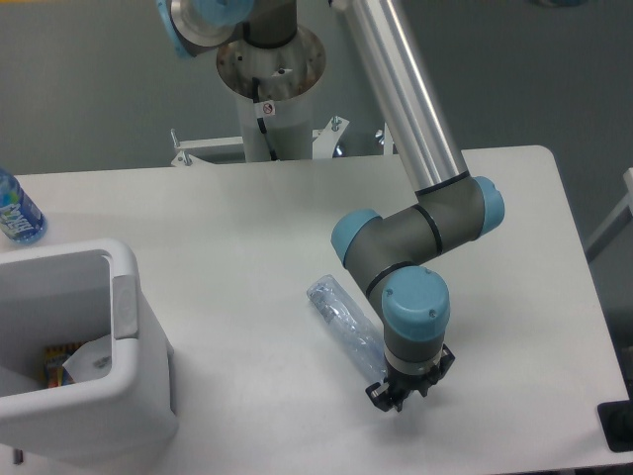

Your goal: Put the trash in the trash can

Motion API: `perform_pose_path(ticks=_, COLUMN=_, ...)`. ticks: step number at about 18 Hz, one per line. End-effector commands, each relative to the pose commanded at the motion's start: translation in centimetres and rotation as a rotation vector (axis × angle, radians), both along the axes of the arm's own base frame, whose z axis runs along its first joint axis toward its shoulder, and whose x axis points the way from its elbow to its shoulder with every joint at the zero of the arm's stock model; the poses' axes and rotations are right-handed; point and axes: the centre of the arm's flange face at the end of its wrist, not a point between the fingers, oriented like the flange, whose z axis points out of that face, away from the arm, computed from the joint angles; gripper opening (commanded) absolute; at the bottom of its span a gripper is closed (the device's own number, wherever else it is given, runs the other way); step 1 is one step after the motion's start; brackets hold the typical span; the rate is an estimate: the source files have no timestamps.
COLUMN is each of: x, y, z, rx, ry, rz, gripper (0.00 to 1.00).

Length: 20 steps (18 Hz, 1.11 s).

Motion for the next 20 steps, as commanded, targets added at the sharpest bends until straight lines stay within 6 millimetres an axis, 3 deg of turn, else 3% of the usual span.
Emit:
perform_pose_path(ticks=9, x=0.05, y=-0.08, z=-0.03, rx=-0.003, ry=0.001, rz=0.001, gripper=0.39)
perform_pose_path(ticks=20, x=0.26, y=0.04, z=-0.09, rx=-0.004, ry=0.0, rz=-0.003, gripper=0.23)
